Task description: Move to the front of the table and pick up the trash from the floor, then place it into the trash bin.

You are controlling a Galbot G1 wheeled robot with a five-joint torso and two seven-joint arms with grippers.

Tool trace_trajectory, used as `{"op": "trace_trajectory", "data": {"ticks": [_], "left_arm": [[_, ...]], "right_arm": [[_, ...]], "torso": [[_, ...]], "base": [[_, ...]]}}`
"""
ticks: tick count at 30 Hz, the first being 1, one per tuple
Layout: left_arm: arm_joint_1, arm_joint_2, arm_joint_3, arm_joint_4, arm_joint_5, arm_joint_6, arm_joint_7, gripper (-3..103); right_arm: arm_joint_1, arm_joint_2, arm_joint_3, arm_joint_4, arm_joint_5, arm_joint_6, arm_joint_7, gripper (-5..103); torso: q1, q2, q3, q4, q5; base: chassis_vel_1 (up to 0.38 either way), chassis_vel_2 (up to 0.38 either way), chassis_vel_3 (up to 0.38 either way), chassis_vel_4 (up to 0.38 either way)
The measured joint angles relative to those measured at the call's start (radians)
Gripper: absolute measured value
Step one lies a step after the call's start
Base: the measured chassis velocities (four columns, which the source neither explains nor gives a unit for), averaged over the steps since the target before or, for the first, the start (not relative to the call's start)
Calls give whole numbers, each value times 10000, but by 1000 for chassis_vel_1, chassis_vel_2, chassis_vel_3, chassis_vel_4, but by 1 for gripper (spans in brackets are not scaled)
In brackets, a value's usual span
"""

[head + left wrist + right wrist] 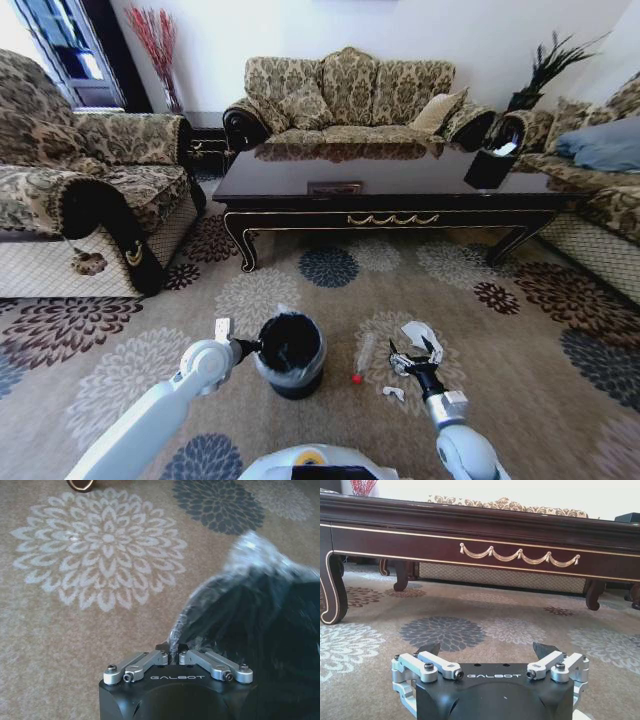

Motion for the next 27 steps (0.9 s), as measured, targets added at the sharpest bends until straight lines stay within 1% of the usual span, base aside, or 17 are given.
{"op": "trace_trajectory", "data": {"ticks": [8, 10, 11, 15, 16, 18, 20, 21, 22, 25, 27], "left_arm": [[96, 257, -337, -69, 222, 0, 8, 3], [108, 466, -473, -132, 257, -1, -8, 3], [108, 466, -473, -132, 257, -1, -8, 3], [125, 1048, -706, -278, 314, -7, -23, 3], [125, 1048, -706, -278, 314, -7, -23, 3], [144, 1243, -826, -397, 317, -11, 28, 3], [226, 1353, -990, -544, 296, -17, 87, 3], [226, 1353, -990, -544, 296, -17, 87, 3], [271, 1379, -1032, -597, 290, -20, 106, 3], [433, 1475, -1139, -756, 299, -22, 110, 3], [472, 1509, -1171, -805, 297, -22, 107, 3]], "right_arm": [[-27, -23, -12, -29, 84, -6, -3, 100], [-64, -53, -9, -42, 94, -53, -31, 100], [-64, -53, -9, -42, 94, -53, -31, 100], [-235, -275, 11, -136, 63, -363, -134, 100], [-235, -275, 11, -136, 63, -363, -134, 100], [-385, -680, 71, -262, 206, -554, -285, 100], [-616, -1220, 152, -459, 265, -598, -544, 100], [-616, -1220, 152, -459, 265, -598, -544, 100], [-731, -1454, 157, -590, 270, -598, -698, 100], [-958, -1990, 56, -1199, -35, -349, -1195, 100], [-999, -2125, -22, -1417, -124, -250, -1349, 100]], "torso": [[0, 0, 0, -1, 0], [0, 0, 1, -2, 1], [0, 0, 1, -2, 1], [0, -1, 0, 0, 4], [0, -1, 0, 0, 4], [0, 0, 1, 0, 4], [0, 0, 0, -1, 3], [0, 0, 0, -1, 3], [0, 0, 0, -2, 3], [0, 0, 0, -1, 2], [0, 0, 0, 0, 4]], "base": [[0, 0, 0, 0], [0, 0, 0, 0], [0, 0, 0, 0], [0, 0, 0, 0], [0, 0, 0, 0], [0, 0, 0, 0], [0, 0, 0, 0], [0, 0, 0, 0], [0, 0, 0, 0], [0, 0, 0, 0], [0, 0, 0, 0]]}}
